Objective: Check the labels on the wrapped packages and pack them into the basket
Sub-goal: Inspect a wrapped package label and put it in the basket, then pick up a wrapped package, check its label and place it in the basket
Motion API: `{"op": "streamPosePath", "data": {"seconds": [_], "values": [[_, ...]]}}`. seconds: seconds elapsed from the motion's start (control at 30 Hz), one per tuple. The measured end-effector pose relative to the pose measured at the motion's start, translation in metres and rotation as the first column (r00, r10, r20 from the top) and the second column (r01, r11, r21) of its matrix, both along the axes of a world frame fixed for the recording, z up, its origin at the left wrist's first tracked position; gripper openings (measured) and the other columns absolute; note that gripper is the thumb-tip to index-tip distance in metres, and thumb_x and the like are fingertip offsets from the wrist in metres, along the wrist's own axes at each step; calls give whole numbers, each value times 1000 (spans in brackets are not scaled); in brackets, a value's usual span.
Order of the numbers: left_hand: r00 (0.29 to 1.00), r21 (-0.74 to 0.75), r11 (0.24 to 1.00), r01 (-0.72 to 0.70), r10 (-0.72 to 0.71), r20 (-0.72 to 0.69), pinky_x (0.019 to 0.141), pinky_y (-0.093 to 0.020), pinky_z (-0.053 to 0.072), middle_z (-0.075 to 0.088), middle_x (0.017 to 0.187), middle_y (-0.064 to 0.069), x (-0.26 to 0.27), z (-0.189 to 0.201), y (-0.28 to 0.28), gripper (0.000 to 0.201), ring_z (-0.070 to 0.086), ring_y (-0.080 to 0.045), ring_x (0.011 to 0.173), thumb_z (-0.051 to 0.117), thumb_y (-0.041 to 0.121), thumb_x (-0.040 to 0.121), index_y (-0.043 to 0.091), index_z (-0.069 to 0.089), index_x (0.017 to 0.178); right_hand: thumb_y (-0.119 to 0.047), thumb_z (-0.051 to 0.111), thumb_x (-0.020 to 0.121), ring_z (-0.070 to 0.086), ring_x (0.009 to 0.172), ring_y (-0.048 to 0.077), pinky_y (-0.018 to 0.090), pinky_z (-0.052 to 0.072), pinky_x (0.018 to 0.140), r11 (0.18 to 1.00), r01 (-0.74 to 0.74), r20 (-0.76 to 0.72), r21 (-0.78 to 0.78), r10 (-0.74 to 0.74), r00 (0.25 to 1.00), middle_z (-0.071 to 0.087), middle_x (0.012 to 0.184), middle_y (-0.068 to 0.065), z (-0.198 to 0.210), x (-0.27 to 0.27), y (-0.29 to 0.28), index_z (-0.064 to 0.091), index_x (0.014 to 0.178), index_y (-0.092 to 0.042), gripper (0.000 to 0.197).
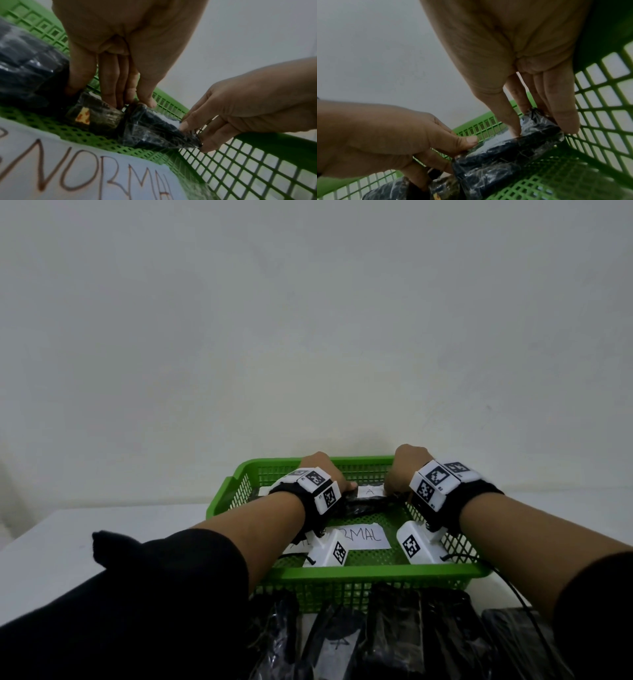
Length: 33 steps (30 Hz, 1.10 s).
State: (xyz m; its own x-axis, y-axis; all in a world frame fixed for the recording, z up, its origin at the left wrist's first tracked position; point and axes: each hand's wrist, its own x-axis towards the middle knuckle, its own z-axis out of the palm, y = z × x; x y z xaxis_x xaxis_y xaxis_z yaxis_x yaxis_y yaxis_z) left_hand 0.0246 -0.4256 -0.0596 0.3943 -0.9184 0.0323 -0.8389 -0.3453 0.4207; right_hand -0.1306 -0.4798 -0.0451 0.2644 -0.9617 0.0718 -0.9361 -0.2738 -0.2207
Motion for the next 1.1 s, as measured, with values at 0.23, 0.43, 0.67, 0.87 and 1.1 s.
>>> {"op": "streamPosePath", "data": {"seconds": [0.23, 0.43, 0.67, 0.87, 1.1], "values": [[994, 95, 990, 104, -100, -44, 46, -22, 36, 50, 55, -1, -3, 9, 5, 59, 45, -16, 48, 91, 56, 59, 17, 46, 58, -28, 78, 89, 68, 75, 23, 32, 60, 73, 998, -36, -43, 51, 38, 998, 65, 75, 4, -7, 2, 0, 64, 68, -11, 31], [996, 53, 995, 87, -87, 1, 44, -22, 35, 50, 55, 0, -8, 9, 8, 60, 45, -14, 47, 91, 52, 60, 16, 44, 59, -22, 80, 84, 51, 94, 23, 33, 43, 81, 970, -86, 168, 229, 48, 985, 55, 101, 9, -1, -6, 5, 68, 109, -8, 30], [997, 69, 995, 73, -72, -6, 54, -24, 45, 55, 58, 0, -10, 22, 6, 59, 55, -18, 55, 92, 57, 55, 15, 52, 64, -28, 78, 92, 52, 60, 17, 26, 39, 53, 984, -48, 134, 169, 25, 991, 56, 71, 4, 34, 3, 11, 55, 65, -9, 40], [988, -54, 992, 116, -110, 111, 56, -27, 55, 68, 70, -4, -16, 68, 22, 44, 64, -19, 62, 85, 49, 72, 9, 67, 71, -38, 76, 92, 69, 104, 28, 33, 54, 85, 990, -119, 151, 81, 105, 983, 73, 119, 13, 67, -12, 27, 74, 118, -1, 45], [941, -170, 953, 250, -198, 275, 90, -32, 56, 74, 115, -6, -25, 136, 83, 43, 69, -20, 105, 73, 40, 88, 8, 74, 116, -50, 69, 95, 51, 142, 25, 36, 42, 110, 977, -192, 196, -92, 207, 958, 52, 155, 7, 121, -44, 82, 48, 152, -13, 71]]}}
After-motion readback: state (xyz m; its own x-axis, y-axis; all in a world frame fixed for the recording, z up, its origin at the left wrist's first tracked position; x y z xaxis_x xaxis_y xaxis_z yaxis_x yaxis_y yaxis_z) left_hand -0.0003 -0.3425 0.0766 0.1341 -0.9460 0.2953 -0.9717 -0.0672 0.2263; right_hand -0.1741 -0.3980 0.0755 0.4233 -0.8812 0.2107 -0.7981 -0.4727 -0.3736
